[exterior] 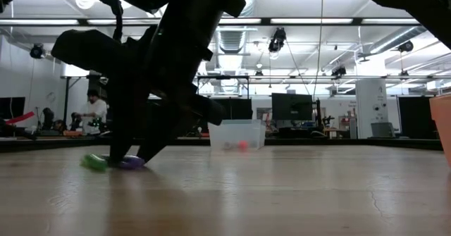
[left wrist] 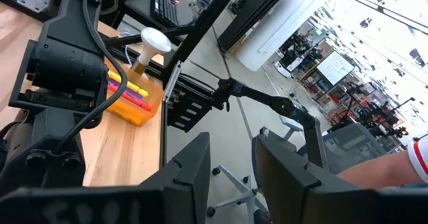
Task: Pick & Place Markers
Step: Put the violet highlighter into the yellow bin
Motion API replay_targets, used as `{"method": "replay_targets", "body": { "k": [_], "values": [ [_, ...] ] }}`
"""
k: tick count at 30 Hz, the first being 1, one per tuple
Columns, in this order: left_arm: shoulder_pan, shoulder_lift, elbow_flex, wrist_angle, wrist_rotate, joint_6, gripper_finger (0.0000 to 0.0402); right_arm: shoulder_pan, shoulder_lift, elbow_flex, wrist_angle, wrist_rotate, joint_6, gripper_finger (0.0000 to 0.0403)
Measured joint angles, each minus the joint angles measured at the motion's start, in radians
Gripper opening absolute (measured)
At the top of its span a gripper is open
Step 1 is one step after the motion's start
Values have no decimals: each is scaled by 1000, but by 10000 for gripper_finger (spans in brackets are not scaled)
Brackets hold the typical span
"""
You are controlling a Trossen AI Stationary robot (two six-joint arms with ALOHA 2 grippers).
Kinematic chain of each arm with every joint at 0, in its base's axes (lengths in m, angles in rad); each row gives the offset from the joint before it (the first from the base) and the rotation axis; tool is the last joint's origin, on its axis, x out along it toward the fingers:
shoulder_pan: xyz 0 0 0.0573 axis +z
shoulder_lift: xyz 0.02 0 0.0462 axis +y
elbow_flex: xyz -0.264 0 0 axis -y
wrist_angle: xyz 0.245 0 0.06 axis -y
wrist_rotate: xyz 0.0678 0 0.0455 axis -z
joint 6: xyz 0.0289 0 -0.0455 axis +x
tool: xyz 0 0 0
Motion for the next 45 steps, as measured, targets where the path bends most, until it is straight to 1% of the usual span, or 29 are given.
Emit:
{"method": "replay_targets", "body": {
  "k": [4, 8, 15, 21, 26, 30, 32, 34, 41, 43, 45],
  "values": [
    [0, 0, 0, 0, 0, 0, 114, 1, 0, -6, 1, 30, -88, 123],
    [0, 0, 0, 0, 0, 0, 114, 1, -1, -32, 11, 51, -222, 103],
    [0, 0, 0, 0, -1, 0, 114, -23, -5, -66, 5, 1, -270, 33],
    [0, 0, 0, -1, -2, 17, 114, -56, -10, -11, -62, -9, -340, 32],
    [0, 0, 0, -3, -3, 27, 114, -79, -20, 49, -148, 57, -377, 32],
    [0, 0, 0, -6, -28, 60, 114, -74, -61, 115, -187, 58, -384, 32],
    [0, 0, 0, -6, -66, 95, 114, -71, -77, 159, -228, 58, -379, 32],
    [0, -2, 0, -5, -111, 148, 114, -66, -105, 150, -230, 60, -375, 32],
    [0, -30, 0, -1, -294, 428, 114, -24, -225, 160, -254, 115, -353, 32],
    [0, -42, 0, -1, -329, 507, 114, -11, -265, 161, -251, 152, -352, 32],
    [0, -53, 0, -2, -343, 566, 114, 7, -303, 161, -244, 201, -365, 32]
  ]
}}
